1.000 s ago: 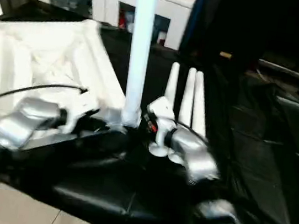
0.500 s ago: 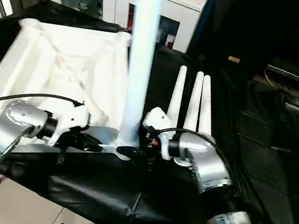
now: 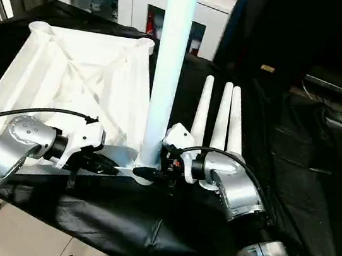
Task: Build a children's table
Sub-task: Rotate leg to tighten
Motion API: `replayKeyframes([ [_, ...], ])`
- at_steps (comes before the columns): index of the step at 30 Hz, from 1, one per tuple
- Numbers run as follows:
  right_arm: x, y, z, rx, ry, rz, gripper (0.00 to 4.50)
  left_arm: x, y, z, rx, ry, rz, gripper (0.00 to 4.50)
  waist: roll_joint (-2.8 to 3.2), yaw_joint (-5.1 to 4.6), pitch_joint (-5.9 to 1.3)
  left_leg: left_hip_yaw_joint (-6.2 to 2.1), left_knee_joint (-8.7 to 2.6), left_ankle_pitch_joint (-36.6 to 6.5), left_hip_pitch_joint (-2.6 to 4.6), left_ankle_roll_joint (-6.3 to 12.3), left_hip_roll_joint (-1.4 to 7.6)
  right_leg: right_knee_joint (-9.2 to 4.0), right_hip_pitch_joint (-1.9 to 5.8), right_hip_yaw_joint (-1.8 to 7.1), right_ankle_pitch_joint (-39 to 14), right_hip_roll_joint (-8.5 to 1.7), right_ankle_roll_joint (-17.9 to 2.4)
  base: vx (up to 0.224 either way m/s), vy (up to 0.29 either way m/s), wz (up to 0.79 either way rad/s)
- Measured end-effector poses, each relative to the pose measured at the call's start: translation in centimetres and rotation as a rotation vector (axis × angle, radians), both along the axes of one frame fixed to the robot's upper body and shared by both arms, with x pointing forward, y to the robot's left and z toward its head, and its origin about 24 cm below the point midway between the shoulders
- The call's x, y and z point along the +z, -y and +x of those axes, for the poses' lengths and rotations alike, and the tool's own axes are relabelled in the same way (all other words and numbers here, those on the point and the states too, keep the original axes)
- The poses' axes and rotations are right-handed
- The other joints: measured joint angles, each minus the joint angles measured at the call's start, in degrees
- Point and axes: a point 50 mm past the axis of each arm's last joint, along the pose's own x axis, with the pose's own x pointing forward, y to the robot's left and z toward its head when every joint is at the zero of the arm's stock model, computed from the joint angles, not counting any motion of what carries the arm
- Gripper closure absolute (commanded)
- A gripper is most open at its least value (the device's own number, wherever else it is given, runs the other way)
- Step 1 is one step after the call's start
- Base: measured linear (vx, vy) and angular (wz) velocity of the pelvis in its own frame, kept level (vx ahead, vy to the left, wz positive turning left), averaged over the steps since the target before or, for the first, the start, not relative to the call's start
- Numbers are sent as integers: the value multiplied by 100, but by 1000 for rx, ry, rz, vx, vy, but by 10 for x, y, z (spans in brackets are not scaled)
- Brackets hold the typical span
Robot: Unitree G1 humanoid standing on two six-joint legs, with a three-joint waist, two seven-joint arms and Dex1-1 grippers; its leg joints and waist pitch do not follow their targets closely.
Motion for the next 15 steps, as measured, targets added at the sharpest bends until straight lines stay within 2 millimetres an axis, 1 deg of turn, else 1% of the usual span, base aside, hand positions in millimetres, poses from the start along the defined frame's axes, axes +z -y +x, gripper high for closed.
replayKeyframes([
  [1, 0, 0, 0, -1, 0, 0, 171, 0, 0, 0, 0, 1, 0, 450, 0, 0, 0, 0, 1, 0, 0, 0, 0, 1, 0, 0, 0, 0, 0, 0, 0, 0],
  [5, -1, 1, 0, -13, -1, 3, 176, -1, 1, 1, 7, 6, -3, 450, -2, 19, -1, 0, 9, 0, 0, 0, 0, 9, 1, 0, 0, -2, 0, 0, 0, 0],
  [9, -4, 1, 1, -65, 1, 17, 178, -3, 5, 3, 38, 21, -9, 450, -3, 43, -2, -1, 32, 0, 9, 0, 0, 38, 4, 5, 0, -4, 0, 0, 0, 0],
  [10, -6, -2, 3, -112, 0, 29, 178, -5, 7, 5, 63, 29, -12, 450, -4, 39, -3, 0, 32, 0, 21, 0, -1, 43, 11, 7, 0, -5, 0, 0, 0, 0],
  [11, -11, -5, 7, -197, -6, 45, 178, -7, 10, 11, 118, 39, -15, 450, -7, 24, -5, 0, 31, 0, 35, -2, -1, 52, 22, 8, 2, -5, -1, 0, 0, 0],
  [12, -13, -6, 14, -309, -1, 58, 178, -7, 12, 18, 181, 58, -9, 450, -9, -16, -5, -3, 37, 4, 39, -9, -1, 65, 19, 8, 3, -5, 1, -51, -15, 0],
  [15, -17, -14, 26, -490, -9, 77, 178, -10, 24, 29, 288, 68, -18, 450, -7, -92, -5, -12, 32, 6, 42, -13, -2, 64, 19, 8, -10, -5, 24, -40, -11, 0],
])
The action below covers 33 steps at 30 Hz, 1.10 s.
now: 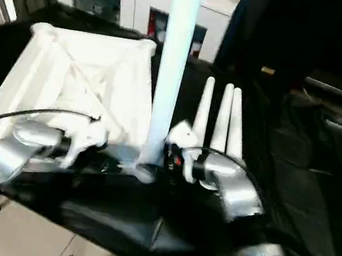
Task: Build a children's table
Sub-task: Rotate leg to tighten
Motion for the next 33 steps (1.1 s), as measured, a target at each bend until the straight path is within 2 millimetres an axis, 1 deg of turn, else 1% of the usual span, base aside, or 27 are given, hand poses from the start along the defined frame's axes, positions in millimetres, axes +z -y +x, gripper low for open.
replayKeyframes([
  [3, -1, -14, 18, -275, -29, 25, 179, -2, 21, 13, 155, 14, -5, 450, 12, -74, -3, -8, 2, 3, -5, -4, -3, -1, -8, 1, 8, -1, -2, 0, 0, 0],
  [4, -1, -16, 21, -335, -40, 26, 179, -3, 30, 15, 182, 16, -12, 450, 12, -95, -2, -7, 3, 3, -5, -4, -4, -2, -7, 3, 10, -1, -3, 0, 0, 0],
  [7, 0, -20, 27, -443, -47, 22, 179, -4, 44, 18, 237, 24, -13, 450, 29, -113, -12, -5, 3, 3, -7, -4, -6, -2, -4, 2, 20, -2, -1, 0, 0, 0],
  [9, 1, -23, 29, -475, -41, 8, 179, -5, 48, 19, 256, 33, -16, 450, 47, -106, -22, -7, 2, 3, -9, -4, -5, -2, -3, 0, 28, -2, 0, 0, 0, 0],
  [10, 1, -23, 30, -481, -37, 1, 124, -5, 50, 19, 263, 37, -17, 450, 50, -104, -24, -6, 2, 3, -10, -4, -6, -2, -3, 0, 29, -1, -1, 0, 0, 0],
  [11, 1, -23, 31, -488, -33, -5, 124, -4, 53, 19, 270, 42, -17, 450, 52, -103, -25, -6, 1, 3, -12, -4, -6, -2, -3, 0, 34, -2, -8, 0, 0, 0],
  [12, 1, -24, 32, -488, -26, -11, 110, -4, 55, 20, 282, 54, -10, 450, 52, -107, -26, -5, 2, 3, -13, -4, -5, -2, -3, 1, 40, -1, -18, 0, 0, 0],
  [16, -2, -32, 30, -471, -30, -9, 73, -3, 50, 26, 324, 100, 18, 450, 51, -161, -27, -9, -2, 3, -27, -4, -5, -13, -6, 0, 39, 3, -17, 0, 0, 0],
  [18, -3, -34, 29, -456, -16, -18, 73, -2, 46, 28, 307, 136, 35, 450, 52, -157, -26, -7, -16, 3, -29, -4, -4, -17, -17, -1, 39, 4, -17, 0, 0, 0],
  [21, -1, -35, 29, -435, -1, -10, 73, -1, 40, 30, 273, 189, 62, 450, 53, -128, -25, -5, -26, 3, -28, -4, -4, -16, -40, -4, 40, 5, -18, 0, 0, 0],
  [25, 1, -24, 23, -387, 54, -8, 73, 1, 37, 36, 245, 238, 85, 450, 56, -86, -22, -3, -18, 4, -63, -4, -4, -20, -64, -4, 41, 4, -19, 0, 0, 0],
  [27, 4, -22, 20, -350, 77, 1, 73, 2, 37, 39, 254, 269, 94, 450, 68, -83, -15, -3, -10, 4, -80, -3, -4, -20, -76, -3, 42, 4, -19, 0, 0, 0],
  [28, 8, -20, 19, -340, 100, 4, 69, 3, 37, 41, 263, 275, 94, 404, 68, -76, -15, -4, -8, 4, -95, -2, -4, -21, -88, -3, 43, 4, -19, 0, 0, 0],
  [29, 12, -18, 19, -333, 121, 7, 69, 4, 38, 42, 273, 285, 88, 393, 68, -58, -14, -3, -7, 6, -100, 1, -4, -22, -91, -4, 43, 4, -18, 0, 0, 0],
  [31, 19, -8, 17, -338, 162, 5, 69, 13, 43, 46, 322, 339, -2, 393, 65, -15, -11, -6, 7, 14, -112, 15, -1, -30, -90, -12, 43, 8, -18, 0, 0, 0],
  [32, 22, -4, 16, -341, 173, 4, 69, 20, 45, 50, 355, 368, -30, 384, 66, 0, -10, -6, 7, 13, -114, 16, -1, -35, -90, -12, 43, 8, -18, 0, 0, 0],
  [33, 24, -4, 14, -339, 181, 8, 69, 27, 43, 54, 392, 403, -44, 363, 66, 4, -10, -5, 7, 12, -114, 17, -1, -38, -89, -11, 43, 7, -17, 0, 0, 0],
])
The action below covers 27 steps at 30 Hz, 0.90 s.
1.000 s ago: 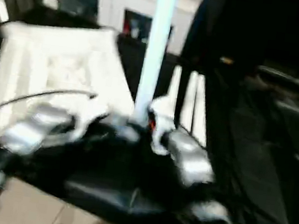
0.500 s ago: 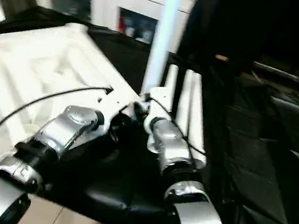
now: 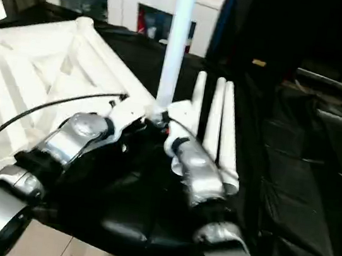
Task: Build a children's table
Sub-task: Rotate leg to tighten, then rotate table base
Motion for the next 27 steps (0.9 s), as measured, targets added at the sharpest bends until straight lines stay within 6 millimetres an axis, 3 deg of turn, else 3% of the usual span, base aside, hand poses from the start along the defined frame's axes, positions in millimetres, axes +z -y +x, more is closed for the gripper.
replayKeyframes([
  [3, 5, 2, -6, 6, 6, 4, 69, 24, -16, 12, 149, 118, -27, 352, 3, -41, -2, 0, -3, -1, 11, 0, -1, 2, 5, 0, 0, 0, 1, 0, 0, 0],
  [5, 4, 0, -9, 14, 1, 3, 69, 27, -31, 13, 236, 147, -26, 312, 3, -76, -2, -1, -4, 0, 15, -1, 0, 5, 5, 0, 0, 4, 1, 0, 0, 0],
  [8, 1, -5, -13, 34, -25, -5, 69, 23, -60, 4, 355, 180, -8, 305, 3, -131, -1, -2, -6, 0, 14, -3, 6, 7, 4, 0, 0, 4, 1, 0, 0, 0],
  [10, -2, -10, -17, 48, -44, -2, 69, 16, -81, -8, 439, 192, 6, 268, 1, -129, 2, -4, -8, 0, 5, -3, 7, 1, -3, -2, 0, 5, 1, 0, 0, 0],
  [12, -6, -15, -20, 61, -66, 0, 69, 16, -98, -20, 514, 212, 9, 260, -3, -123, 4, -4, -5, 0, -4, -2, 9, -4, -5, -5, 0, 4, 1, 0, 0, 0],
  [16, -6, -26, -22, 90, -78, 3, 69, 32, -130, -54, 667, 329, 17, 224, -27, -123, 16, -4, -15, -2, -6, -2, 10, -31, 2, -7, 1, 4, 2, 0, 0, 0],
  [20, -6, -34, -23, 107, -81, 4, 69, 44, -148, -80, 778, 431, 46, 189, -68, -100, 38, -3, -24, -1, -9, -2, 9, -41, 4, -6, -1, 4, 5, 0, 0, 0],
  [27, -8, -38, -24, 117, -100, -3, 69, 27, -200, -129, 1108, 406, 191, 130, -86, -124, 47, -6, -28, -3, -18, -1, 7, -51, -2, -7, -3, 8, 19, 0, 0, 0],
])
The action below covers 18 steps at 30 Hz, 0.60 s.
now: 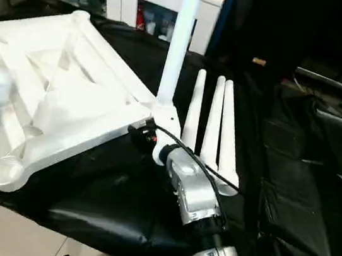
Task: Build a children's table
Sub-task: Rotate table base
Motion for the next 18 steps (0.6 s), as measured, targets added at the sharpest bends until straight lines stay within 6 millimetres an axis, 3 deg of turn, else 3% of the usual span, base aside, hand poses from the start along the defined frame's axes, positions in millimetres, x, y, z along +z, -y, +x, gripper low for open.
replayKeyframes([
  [9, -1, 4, -2, -6, 7, -14, 69, -29, -12, -19, 67, -183, -83, 130, 12, 3, 10, -6, 2, 1, 3, 0, -2, -6, 5, 5, 8, 0, 14, 0, 0, 0],
  [15, 0, 8, -3, -16, 5, -24, 69, -51, 3, -19, -13, -322, -225, 130, 20, -2, 16, -6, 2, 1, 2, -1, -2, -5, 3, 5, 10, 1, 13, 0, 0, 0],
  [18, 2, 12, -3, -25, 18, -29, 69, -56, 20, -15, -95, -340, -337, 130, 20, 48, 15, -5, 3, 1, 2, -1, -2, -6, 9, 5, 11, -1, 13, 0, 0, 0],
])
